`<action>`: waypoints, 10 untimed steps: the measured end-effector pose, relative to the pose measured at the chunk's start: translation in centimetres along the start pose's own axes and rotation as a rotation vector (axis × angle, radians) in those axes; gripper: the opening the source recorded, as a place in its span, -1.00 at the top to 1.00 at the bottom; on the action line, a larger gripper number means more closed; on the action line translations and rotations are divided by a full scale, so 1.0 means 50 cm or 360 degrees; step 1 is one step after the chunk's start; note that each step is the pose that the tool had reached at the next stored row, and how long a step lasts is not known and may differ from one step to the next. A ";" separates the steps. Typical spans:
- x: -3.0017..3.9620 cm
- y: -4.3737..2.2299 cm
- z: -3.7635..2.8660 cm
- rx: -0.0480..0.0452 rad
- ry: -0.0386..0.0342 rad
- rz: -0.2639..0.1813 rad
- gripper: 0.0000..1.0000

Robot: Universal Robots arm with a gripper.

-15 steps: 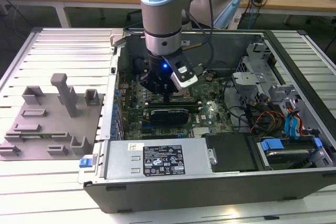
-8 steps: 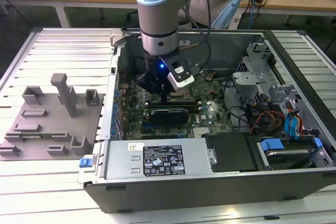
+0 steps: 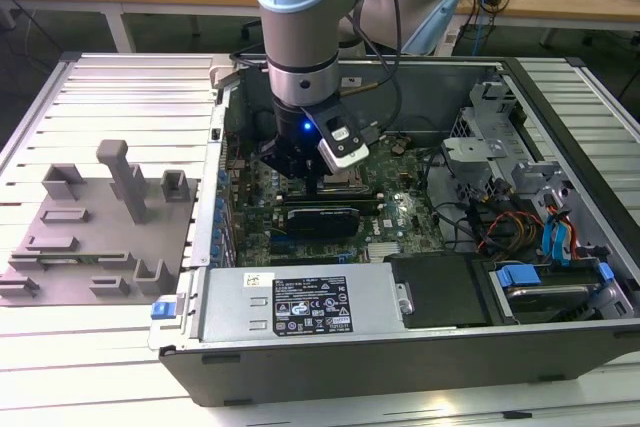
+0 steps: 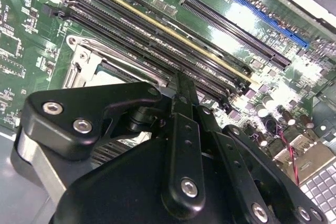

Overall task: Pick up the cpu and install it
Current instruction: 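Install the second cpu locking lever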

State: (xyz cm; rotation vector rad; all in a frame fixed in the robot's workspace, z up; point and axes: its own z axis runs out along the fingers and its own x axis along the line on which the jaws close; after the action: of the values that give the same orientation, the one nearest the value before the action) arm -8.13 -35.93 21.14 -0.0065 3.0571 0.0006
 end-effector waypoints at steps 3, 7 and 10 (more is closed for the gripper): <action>0.000 0.000 0.000 -0.0001 0.0000 0.0000 0.79; 0.000 0.000 0.000 -0.0020 0.0000 0.0002 0.79; 0.000 -0.004 0.000 -0.0040 0.0000 0.0003 0.79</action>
State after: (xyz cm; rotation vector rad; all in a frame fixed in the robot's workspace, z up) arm -8.14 -36.11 21.14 -0.0048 3.0567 0.0396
